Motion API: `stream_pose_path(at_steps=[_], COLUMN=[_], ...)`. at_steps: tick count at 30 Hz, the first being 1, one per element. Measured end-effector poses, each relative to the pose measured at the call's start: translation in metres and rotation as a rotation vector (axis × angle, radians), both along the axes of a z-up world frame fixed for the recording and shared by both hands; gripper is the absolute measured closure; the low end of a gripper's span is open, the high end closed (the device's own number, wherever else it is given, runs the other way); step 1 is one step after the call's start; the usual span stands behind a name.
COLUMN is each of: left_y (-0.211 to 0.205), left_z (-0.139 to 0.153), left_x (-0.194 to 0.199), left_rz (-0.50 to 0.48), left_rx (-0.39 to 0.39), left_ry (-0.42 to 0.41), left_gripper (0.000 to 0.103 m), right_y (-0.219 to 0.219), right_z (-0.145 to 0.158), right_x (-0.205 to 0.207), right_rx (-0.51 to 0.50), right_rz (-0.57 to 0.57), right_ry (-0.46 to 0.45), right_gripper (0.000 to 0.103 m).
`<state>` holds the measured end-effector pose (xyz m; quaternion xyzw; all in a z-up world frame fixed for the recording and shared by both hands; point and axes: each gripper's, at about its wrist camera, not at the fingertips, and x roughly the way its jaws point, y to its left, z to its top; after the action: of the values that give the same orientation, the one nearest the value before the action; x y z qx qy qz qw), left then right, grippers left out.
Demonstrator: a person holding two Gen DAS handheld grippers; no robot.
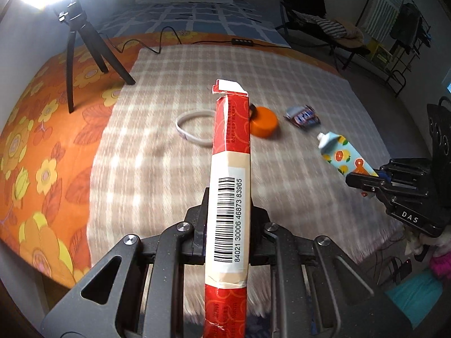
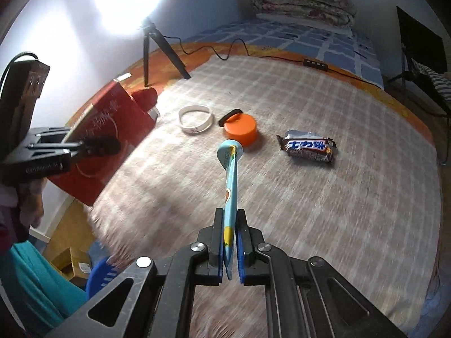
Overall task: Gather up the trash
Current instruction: 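Carry the red box and blue tube over the blue basket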
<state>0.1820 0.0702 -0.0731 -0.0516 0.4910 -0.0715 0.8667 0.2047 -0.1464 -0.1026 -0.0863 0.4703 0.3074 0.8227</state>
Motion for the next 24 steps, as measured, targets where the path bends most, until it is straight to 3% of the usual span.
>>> stream_pose_path(at_steps=[13,24], left_y=[-0.032,-0.053], left_z=[0.011,-0.007], left_x=[-0.092,-0.155], left_rz=[-0.014,-0.013], left_rx=[-0.018,-0.021], left_ry=[-0.028,-0.005], left_gripper=[0.087,0.087], right_y=[-0.009,-0.011], right_z=[0.008,0.000], right_x=[-0.087,-0.156], right_rx=[0.036,0.035], right_rz=[0.012,0.033], right_ry=[-0.005,-0.006], right_gripper=[0.098,0.098])
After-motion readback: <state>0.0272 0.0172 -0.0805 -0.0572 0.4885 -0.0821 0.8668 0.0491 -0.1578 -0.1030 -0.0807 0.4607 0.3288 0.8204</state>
